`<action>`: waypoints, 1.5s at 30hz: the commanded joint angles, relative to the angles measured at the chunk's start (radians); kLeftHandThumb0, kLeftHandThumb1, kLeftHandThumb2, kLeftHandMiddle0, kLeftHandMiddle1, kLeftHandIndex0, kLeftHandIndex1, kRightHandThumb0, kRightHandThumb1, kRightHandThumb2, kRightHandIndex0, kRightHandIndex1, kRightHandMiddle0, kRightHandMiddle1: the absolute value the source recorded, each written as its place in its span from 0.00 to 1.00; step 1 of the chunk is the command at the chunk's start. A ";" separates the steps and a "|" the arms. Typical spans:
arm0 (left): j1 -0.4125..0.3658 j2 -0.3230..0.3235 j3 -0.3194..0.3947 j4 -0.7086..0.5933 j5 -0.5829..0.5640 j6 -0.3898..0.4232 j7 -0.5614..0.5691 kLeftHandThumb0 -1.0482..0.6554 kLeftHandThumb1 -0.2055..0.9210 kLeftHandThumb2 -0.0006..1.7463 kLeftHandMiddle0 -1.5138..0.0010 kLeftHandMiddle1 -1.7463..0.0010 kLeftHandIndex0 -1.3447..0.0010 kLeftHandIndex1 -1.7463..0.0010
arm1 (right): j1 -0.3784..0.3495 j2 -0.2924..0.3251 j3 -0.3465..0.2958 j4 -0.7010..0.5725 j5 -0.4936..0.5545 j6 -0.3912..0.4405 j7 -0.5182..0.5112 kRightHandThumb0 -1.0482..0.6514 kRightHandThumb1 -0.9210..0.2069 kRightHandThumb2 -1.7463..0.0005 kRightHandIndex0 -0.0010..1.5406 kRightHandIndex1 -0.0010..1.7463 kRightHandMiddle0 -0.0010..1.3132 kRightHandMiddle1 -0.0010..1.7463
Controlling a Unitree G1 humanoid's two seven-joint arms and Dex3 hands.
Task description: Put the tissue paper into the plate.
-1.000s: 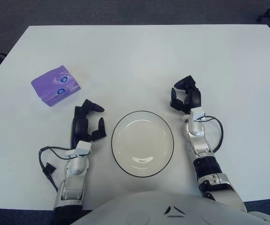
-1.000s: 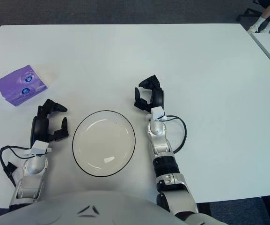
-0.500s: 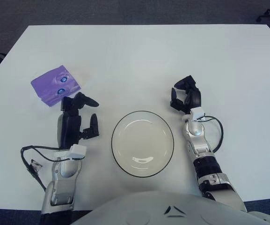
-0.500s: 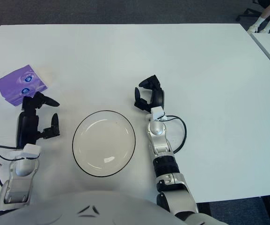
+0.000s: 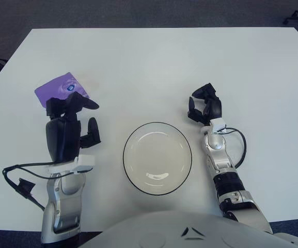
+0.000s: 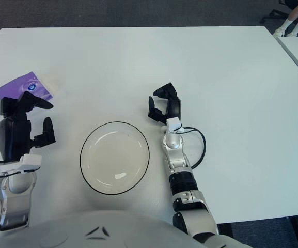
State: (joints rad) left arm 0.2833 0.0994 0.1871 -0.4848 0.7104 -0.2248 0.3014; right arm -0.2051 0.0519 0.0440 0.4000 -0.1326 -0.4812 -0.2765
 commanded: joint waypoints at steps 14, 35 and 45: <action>-0.214 0.294 0.111 0.042 -0.031 0.197 -0.278 0.00 0.95 0.28 1.00 0.97 1.00 0.96 | 0.114 0.002 -0.002 0.161 -0.003 0.031 0.015 0.37 0.33 0.41 0.44 0.96 0.33 1.00; -0.355 0.630 0.032 0.506 0.011 0.071 -0.295 0.00 0.87 0.24 1.00 1.00 1.00 1.00 | 0.109 0.003 -0.020 0.183 0.001 0.013 0.012 0.38 0.32 0.42 0.42 0.95 0.32 1.00; -0.401 0.682 -0.026 0.596 0.017 0.051 -0.291 0.00 0.80 0.22 1.00 1.00 1.00 1.00 | 0.110 0.003 -0.023 0.187 0.002 0.006 0.011 0.38 0.31 0.42 0.42 0.95 0.32 1.00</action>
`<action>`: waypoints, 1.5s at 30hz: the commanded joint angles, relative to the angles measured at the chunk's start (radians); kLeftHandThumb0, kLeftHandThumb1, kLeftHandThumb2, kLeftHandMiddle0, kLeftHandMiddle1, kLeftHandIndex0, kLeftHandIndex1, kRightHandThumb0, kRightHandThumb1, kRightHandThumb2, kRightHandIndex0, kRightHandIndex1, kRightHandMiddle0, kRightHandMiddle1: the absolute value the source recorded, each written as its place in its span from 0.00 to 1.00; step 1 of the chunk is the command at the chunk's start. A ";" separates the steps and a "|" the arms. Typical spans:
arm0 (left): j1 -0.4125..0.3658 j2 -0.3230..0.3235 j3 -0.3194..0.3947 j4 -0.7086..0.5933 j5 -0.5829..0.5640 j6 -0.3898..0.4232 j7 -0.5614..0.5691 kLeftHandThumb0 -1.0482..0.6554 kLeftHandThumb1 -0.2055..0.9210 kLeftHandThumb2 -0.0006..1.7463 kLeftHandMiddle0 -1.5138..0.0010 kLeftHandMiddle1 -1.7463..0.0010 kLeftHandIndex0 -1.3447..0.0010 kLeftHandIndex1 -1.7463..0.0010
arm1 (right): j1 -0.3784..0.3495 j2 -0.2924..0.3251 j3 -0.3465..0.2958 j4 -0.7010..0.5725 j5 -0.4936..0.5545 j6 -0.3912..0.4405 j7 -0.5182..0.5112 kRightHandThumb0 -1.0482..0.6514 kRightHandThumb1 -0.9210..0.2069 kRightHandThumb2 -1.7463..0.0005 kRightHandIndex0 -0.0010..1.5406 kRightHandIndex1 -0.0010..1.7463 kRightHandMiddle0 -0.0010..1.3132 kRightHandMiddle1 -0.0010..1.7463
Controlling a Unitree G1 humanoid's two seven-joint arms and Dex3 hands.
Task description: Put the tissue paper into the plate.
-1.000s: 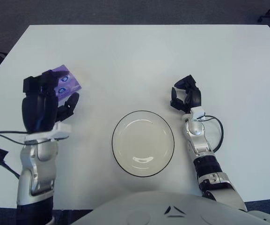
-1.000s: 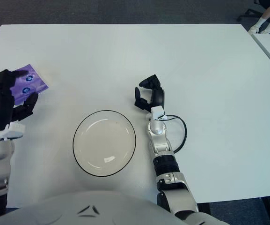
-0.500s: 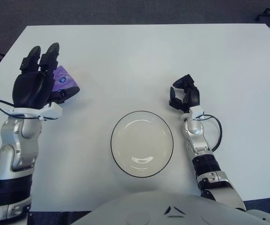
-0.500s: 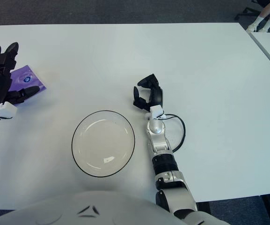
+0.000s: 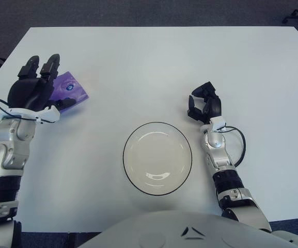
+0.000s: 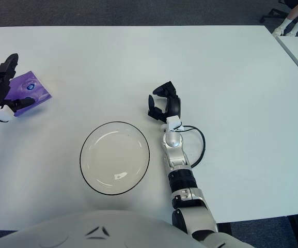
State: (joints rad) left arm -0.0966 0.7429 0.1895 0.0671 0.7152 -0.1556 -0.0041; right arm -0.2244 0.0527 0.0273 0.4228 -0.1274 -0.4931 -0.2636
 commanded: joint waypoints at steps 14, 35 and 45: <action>-0.136 0.130 -0.156 0.280 0.022 -0.112 0.006 0.00 0.73 0.21 1.00 1.00 1.00 1.00 | 0.134 0.009 -0.008 0.156 -0.005 0.016 -0.009 0.38 0.31 0.42 0.43 0.95 0.32 1.00; -0.196 0.178 -0.246 0.379 -0.002 -0.220 0.011 0.00 0.76 0.23 1.00 1.00 1.00 1.00 | 0.141 0.005 0.000 0.141 -0.017 0.034 -0.015 0.38 0.32 0.42 0.42 0.95 0.32 1.00; -0.264 0.143 -0.292 0.492 -0.051 -0.265 -0.040 0.00 0.76 0.25 1.00 1.00 1.00 1.00 | 0.145 0.008 -0.003 0.139 -0.013 0.030 -0.018 0.38 0.31 0.42 0.42 0.95 0.32 1.00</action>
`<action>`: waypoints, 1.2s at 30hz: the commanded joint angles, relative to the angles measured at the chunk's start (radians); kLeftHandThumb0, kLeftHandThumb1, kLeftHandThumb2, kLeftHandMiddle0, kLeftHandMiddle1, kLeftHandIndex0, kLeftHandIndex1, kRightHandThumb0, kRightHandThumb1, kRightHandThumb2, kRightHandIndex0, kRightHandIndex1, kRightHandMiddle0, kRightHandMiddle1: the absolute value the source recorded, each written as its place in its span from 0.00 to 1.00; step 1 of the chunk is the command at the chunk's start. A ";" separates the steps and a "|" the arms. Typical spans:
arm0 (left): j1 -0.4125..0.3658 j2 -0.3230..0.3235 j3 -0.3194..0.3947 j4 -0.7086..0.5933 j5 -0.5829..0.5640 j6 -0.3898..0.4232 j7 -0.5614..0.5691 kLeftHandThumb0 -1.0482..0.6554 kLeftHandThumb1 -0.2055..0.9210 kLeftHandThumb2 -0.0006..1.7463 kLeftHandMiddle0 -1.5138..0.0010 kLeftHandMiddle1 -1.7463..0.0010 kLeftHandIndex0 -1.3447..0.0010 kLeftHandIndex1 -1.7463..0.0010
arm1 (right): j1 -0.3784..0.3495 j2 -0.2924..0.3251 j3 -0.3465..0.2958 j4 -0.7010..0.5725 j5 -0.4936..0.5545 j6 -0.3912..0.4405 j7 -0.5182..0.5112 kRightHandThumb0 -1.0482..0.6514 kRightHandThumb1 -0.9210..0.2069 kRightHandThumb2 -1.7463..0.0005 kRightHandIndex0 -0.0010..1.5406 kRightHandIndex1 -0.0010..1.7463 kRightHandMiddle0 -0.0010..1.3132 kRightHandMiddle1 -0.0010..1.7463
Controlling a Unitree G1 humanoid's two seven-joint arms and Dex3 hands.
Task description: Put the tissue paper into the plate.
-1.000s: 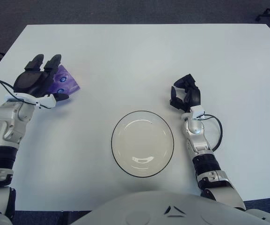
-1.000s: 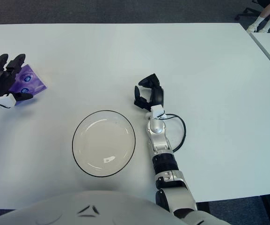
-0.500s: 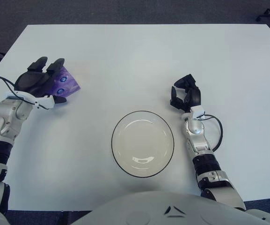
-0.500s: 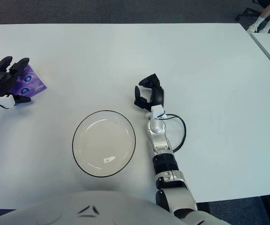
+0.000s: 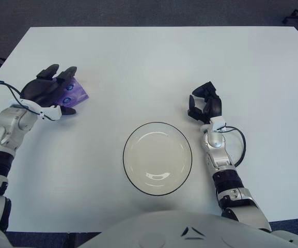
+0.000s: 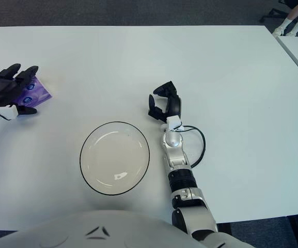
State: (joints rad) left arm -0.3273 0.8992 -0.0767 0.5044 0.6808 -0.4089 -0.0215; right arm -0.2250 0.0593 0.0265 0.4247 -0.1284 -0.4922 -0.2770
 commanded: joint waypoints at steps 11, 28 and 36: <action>-0.126 -0.067 -0.053 0.226 -0.176 -0.037 -0.219 0.00 0.78 0.27 1.00 1.00 1.00 1.00 | 0.148 -0.001 -0.003 0.137 -0.019 0.026 -0.021 0.38 0.30 0.43 0.42 0.95 0.31 1.00; -0.334 -0.176 -0.172 0.583 -0.211 0.025 -0.430 0.11 0.58 0.48 1.00 1.00 1.00 1.00 | 0.152 -0.003 -0.015 0.144 0.002 0.001 -0.013 0.38 0.32 0.42 0.43 0.96 0.32 1.00; -0.358 -0.193 -0.225 0.654 -0.197 0.019 -0.453 0.14 0.63 0.51 1.00 1.00 1.00 1.00 | 0.159 -0.001 -0.019 0.139 0.005 -0.008 -0.011 0.37 0.33 0.41 0.43 0.97 0.33 1.00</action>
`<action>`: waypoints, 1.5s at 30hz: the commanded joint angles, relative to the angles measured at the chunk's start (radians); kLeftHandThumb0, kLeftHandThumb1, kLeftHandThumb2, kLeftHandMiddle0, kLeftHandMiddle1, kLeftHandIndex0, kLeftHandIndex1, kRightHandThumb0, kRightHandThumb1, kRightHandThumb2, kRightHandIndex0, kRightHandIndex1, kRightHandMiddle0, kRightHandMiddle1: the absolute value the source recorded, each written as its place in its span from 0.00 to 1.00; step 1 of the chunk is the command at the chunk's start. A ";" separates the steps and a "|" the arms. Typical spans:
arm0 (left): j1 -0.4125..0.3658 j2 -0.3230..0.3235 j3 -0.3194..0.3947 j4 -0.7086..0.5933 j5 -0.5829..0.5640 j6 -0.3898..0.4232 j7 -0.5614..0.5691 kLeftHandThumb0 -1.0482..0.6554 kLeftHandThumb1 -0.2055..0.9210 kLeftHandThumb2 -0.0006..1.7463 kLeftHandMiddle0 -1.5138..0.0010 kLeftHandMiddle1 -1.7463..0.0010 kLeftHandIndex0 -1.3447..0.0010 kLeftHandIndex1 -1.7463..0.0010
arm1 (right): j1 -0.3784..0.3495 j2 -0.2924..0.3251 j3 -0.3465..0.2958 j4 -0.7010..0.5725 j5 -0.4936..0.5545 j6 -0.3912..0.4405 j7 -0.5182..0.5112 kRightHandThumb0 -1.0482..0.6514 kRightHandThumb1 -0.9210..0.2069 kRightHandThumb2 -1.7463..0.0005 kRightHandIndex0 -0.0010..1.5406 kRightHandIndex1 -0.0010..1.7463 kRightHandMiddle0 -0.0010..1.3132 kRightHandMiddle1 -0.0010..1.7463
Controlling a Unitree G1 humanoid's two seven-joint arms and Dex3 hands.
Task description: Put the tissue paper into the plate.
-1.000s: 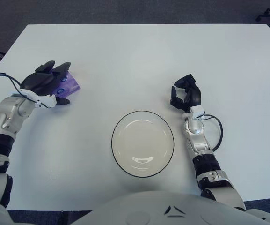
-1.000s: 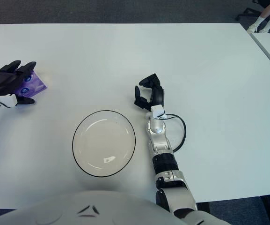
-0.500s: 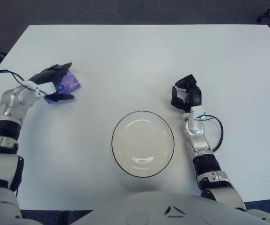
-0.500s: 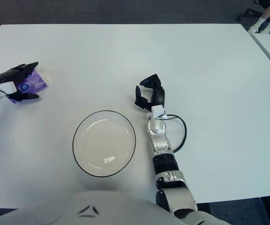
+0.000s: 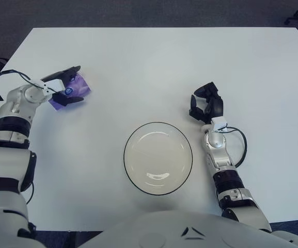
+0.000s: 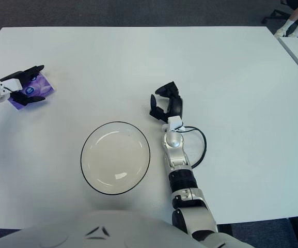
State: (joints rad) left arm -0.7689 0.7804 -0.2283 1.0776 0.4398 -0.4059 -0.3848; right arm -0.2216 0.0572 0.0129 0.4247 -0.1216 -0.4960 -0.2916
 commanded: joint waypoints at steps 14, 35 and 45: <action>0.101 -0.113 -0.132 0.130 0.061 0.004 0.014 0.17 0.63 0.51 1.00 0.56 1.00 0.71 | 0.162 -0.001 -0.008 0.132 0.006 -0.007 0.010 0.37 0.34 0.40 0.43 0.99 0.34 1.00; 0.164 -0.156 -0.225 0.180 0.141 0.033 0.460 0.32 0.37 0.82 0.33 0.00 0.50 0.00 | 0.166 -0.005 -0.014 0.128 0.013 -0.018 0.020 0.37 0.34 0.40 0.44 1.00 0.34 1.00; 0.186 -0.175 -0.220 0.176 0.115 0.025 0.521 0.31 0.33 0.86 0.18 0.00 0.46 0.00 | 0.166 -0.004 -0.016 0.132 0.016 -0.027 0.025 0.37 0.34 0.40 0.44 1.00 0.34 1.00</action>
State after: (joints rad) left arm -0.7394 0.6896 -0.4084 1.1830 0.5231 -0.4137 0.2056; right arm -0.2179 0.0560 -0.0018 0.4247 -0.0919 -0.5100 -0.2728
